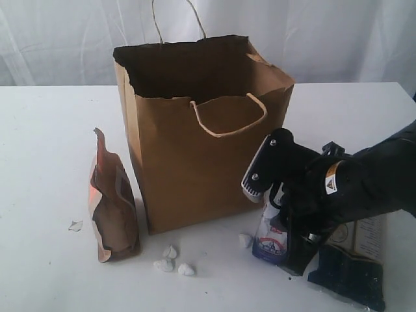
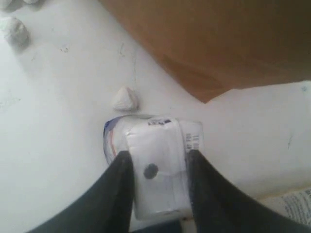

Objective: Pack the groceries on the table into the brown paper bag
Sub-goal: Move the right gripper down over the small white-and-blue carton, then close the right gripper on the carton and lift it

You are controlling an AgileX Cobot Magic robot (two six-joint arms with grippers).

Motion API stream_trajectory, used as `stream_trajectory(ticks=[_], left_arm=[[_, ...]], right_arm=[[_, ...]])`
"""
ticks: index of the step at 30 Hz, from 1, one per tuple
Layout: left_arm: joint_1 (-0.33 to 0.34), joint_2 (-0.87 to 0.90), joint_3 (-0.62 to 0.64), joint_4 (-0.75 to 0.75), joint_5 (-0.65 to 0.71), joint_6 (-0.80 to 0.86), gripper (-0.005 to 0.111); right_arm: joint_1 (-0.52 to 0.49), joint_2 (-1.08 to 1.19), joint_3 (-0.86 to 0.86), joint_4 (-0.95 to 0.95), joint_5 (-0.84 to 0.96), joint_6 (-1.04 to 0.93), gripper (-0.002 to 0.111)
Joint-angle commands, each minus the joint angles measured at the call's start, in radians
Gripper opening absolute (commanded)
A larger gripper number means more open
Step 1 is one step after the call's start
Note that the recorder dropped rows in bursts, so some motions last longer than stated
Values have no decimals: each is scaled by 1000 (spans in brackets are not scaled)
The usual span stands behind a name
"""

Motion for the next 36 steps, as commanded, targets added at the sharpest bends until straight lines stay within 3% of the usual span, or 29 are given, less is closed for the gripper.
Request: stream_trajectory(ticks=[1, 17, 19, 26, 36], left_arm=[[3, -9, 4, -3, 0, -3, 1], [3, -9, 4, -3, 0, -3, 1], [3, -9, 4, -3, 0, -3, 1], [3, -9, 4, -3, 0, -3, 1], [3, -9, 4, -3, 0, -3, 1]], right_arm=[[-2, -43, 8, 23, 131, 70, 0], [-2, -123, 2, 44, 214, 113, 2], [-2, -123, 2, 44, 225, 111, 9], [13, -123, 2, 92, 223, 109, 57], [20, -121, 2, 110, 205, 108, 64]])
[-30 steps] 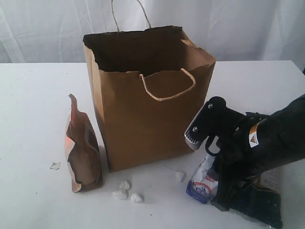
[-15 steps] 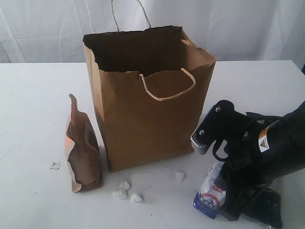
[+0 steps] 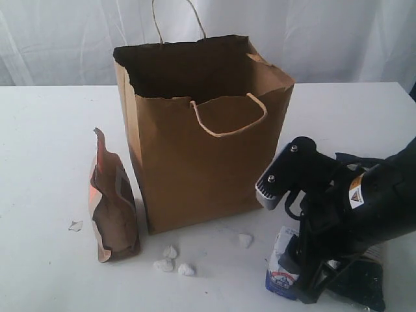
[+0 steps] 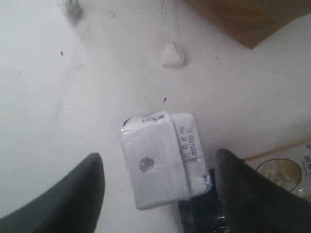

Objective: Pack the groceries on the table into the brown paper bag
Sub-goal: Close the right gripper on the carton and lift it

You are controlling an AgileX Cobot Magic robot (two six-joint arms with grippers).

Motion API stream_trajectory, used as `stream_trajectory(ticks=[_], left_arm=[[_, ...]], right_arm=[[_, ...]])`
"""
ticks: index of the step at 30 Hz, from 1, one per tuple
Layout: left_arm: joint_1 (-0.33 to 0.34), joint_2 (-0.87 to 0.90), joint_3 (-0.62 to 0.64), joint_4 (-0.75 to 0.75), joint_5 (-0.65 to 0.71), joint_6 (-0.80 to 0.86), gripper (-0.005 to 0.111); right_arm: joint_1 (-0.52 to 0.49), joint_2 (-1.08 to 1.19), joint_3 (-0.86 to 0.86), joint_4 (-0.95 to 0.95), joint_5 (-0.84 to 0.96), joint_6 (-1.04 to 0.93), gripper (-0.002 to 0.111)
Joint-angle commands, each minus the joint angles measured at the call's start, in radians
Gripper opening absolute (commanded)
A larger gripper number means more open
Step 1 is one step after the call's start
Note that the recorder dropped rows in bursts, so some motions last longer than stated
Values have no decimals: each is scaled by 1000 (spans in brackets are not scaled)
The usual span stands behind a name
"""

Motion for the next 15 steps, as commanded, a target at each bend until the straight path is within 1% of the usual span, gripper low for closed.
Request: stream_trajectory(ticks=[1, 3, 5, 15], left_arm=[[3, -9, 4, -3, 0, -3, 1], [3, -9, 4, -3, 0, -3, 1], [3, -9, 4, -3, 0, -3, 1], [3, -9, 4, -3, 0, -3, 1]], right_arm=[[2, -6, -1, 16, -25, 1, 67], [2, -3, 1, 16, -40, 1, 74], [2, 5, 1, 16, -54, -4, 77], [2, 120, 1, 19, -101, -23, 77]])
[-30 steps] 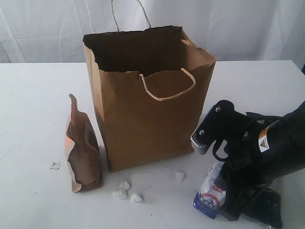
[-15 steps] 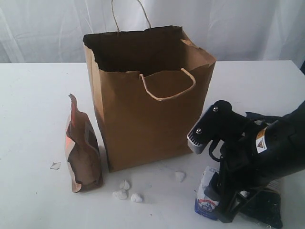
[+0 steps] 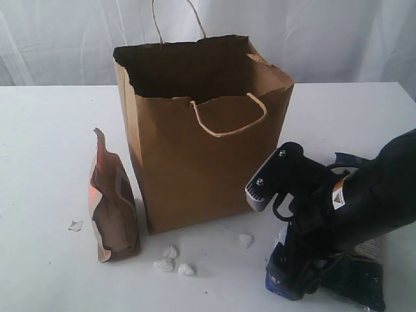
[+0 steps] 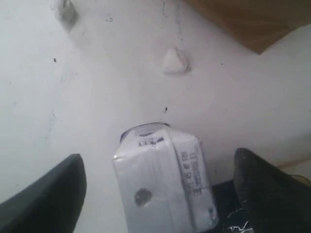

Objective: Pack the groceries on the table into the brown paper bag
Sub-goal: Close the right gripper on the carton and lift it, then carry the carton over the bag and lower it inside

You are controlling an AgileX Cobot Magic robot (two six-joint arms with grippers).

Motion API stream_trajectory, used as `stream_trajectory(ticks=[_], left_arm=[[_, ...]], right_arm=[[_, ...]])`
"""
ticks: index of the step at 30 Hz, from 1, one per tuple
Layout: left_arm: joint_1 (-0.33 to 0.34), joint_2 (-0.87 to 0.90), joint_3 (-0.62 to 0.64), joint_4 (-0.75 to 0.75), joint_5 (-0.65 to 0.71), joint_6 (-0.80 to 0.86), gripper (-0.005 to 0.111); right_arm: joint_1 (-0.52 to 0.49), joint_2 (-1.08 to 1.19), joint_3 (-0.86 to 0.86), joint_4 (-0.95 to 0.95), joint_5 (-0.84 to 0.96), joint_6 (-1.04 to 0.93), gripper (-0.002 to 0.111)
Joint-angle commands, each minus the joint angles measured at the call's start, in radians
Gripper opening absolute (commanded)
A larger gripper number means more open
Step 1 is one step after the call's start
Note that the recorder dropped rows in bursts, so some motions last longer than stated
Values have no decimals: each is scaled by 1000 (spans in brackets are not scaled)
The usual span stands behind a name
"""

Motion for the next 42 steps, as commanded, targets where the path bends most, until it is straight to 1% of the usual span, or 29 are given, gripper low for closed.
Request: stream_trajectory(ticks=[1, 8, 11, 12, 13, 14, 15, 18, 19, 23, 26, 31, 38, 42], left_arm=[[3, -9, 4, -3, 0, -3, 1], [3, -9, 4, -3, 0, -3, 1], [3, -9, 4, -3, 0, -3, 1], [3, -9, 4, -3, 0, -3, 1], [3, -9, 4, -3, 0, -3, 1], [3, -9, 4, -3, 0, -3, 1], [3, -9, 4, -3, 0, -3, 1], [3, -9, 4, -3, 0, -3, 1], [3, -9, 4, -3, 0, -3, 1], [3, -9, 4, -3, 0, -3, 1], [3, -9, 4, -3, 0, -3, 1], [3, -9, 4, -3, 0, -3, 1], [3, -9, 4, -3, 0, -3, 1], [3, -9, 4, -3, 0, -3, 1]], right_arm=[[0, 49, 1, 4, -38, -10, 77], [0, 132, 1, 9, -56, -10, 71], [0, 161, 1, 13, -71, -10, 71], [0, 170, 1, 15, -78, -10, 70], [0, 175, 1, 20, -87, -10, 66], [0, 179, 1, 24, -89, -10, 60], [0, 181, 1, 34, -90, -10, 50], [0, 173, 1, 41, -56, 3, 9], [0, 165, 1, 43, -43, 24, 0], [-2, 98, 1, 43, -34, 142, 1], [-2, 16, 1, 43, 14, 228, 1], [-2, -149, 1, 36, 130, 286, 1], [-30, -366, 1, -4, 155, 385, 0], [-34, -473, -32, -33, 182, 426, 0]])
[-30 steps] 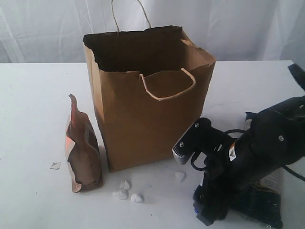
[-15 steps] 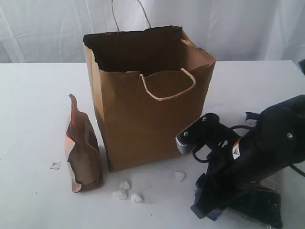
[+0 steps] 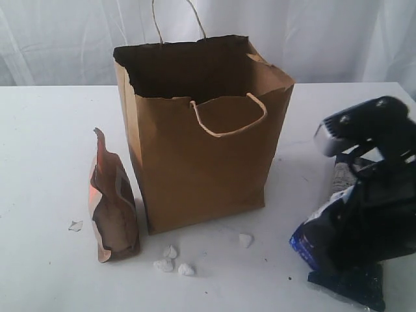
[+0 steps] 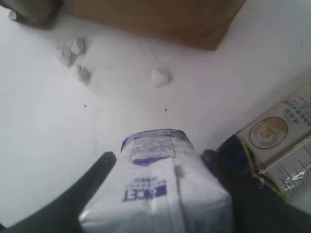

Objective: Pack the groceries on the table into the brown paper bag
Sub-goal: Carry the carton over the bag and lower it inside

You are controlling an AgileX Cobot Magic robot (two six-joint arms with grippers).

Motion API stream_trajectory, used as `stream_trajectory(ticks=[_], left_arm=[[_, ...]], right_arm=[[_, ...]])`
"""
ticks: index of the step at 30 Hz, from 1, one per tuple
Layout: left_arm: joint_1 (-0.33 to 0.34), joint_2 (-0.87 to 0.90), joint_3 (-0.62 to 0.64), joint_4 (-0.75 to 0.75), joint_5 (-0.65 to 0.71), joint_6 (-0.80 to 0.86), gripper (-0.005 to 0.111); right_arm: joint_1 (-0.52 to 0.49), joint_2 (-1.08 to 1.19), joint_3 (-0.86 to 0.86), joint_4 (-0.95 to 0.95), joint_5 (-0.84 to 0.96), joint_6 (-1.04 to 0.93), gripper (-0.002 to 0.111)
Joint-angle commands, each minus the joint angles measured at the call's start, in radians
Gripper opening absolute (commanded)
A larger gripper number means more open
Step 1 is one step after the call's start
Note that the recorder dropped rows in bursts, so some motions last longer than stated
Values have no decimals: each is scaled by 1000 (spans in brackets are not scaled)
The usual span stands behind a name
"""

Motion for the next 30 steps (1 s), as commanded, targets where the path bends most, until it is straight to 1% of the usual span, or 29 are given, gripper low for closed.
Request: stream_trajectory(ticks=[1, 5, 8, 14, 19, 25, 30], left_arm=[[3, -9, 4, -3, 0, -3, 1], [3, -9, 4, -3, 0, -3, 1], [3, -9, 4, -3, 0, -3, 1], [3, -9, 4, -3, 0, -3, 1], [3, -9, 4, -3, 0, -3, 1], [3, -9, 4, -3, 0, -3, 1], [3, -9, 4, -3, 0, -3, 1]], right_arm=[[-12, -110, -43, -37, 15, 43, 0], [-12, -132, -129, -95, 1, 43, 0], [-12, -99, -233, -122, -37, 43, 0], [-12, 50, -427, -122, -100, 32, 0], [-10, 214, -577, -122, -116, -50, 0], [-10, 399, -688, -119, -110, -80, 0], [3, 498, -721, -106, -115, -85, 0]])
